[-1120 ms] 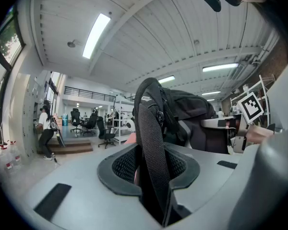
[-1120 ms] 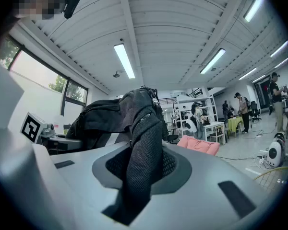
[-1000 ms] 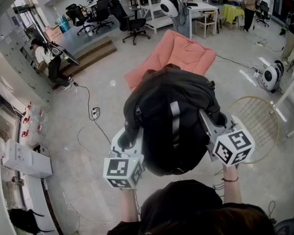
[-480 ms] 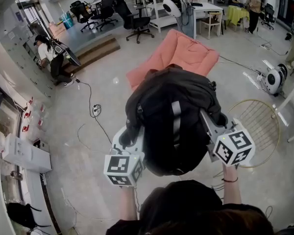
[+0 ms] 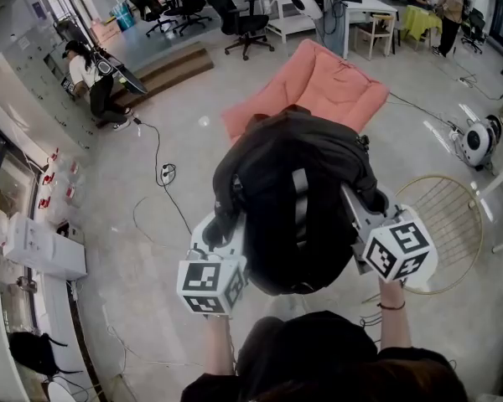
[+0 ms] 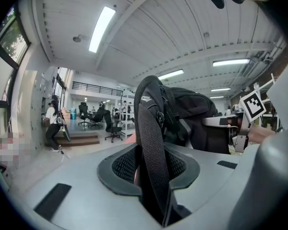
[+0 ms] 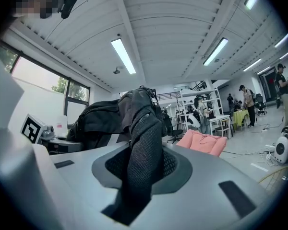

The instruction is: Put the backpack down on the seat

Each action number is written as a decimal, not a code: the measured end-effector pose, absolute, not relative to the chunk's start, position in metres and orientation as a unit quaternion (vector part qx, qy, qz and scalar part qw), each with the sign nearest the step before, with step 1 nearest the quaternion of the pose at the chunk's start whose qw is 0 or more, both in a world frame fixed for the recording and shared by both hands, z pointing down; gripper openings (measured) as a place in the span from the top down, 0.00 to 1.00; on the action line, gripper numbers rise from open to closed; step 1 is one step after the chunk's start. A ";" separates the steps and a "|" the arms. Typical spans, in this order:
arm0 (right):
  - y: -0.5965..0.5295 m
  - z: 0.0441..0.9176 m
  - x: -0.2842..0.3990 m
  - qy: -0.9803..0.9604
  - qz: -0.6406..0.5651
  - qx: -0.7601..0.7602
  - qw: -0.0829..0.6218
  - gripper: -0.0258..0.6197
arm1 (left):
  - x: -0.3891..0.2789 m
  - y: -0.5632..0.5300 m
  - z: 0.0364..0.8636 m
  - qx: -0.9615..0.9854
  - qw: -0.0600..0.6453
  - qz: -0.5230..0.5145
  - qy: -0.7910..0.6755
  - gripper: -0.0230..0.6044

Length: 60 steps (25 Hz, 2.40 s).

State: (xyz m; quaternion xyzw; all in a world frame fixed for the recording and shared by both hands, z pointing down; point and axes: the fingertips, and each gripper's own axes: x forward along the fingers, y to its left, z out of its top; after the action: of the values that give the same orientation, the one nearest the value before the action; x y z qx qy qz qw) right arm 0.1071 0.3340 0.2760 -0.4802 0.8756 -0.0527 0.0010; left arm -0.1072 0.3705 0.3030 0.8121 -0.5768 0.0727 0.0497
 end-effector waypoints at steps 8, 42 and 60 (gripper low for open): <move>0.280 0.297 0.083 0.878 -0.074 -0.472 -0.011 0.82 | -0.129 0.323 0.326 0.801 0.075 0.079 -0.589 0.79; 0.054 0.291 0.007 0.851 -0.078 -0.520 0.001 0.82 | -0.207 0.071 0.321 0.833 0.072 0.078 -0.544 0.79; -0.092 0.312 0.023 0.861 -0.125 -0.493 0.000 0.82 | -0.190 -0.061 0.335 0.813 0.100 0.099 -0.566 0.79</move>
State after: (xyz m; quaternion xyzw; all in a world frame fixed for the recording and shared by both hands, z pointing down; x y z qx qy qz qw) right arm 0.0233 -0.0925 0.3118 -0.4928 0.8612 -0.1248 0.0003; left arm -0.1896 -0.0615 0.3354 0.8126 -0.5656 0.0990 0.1002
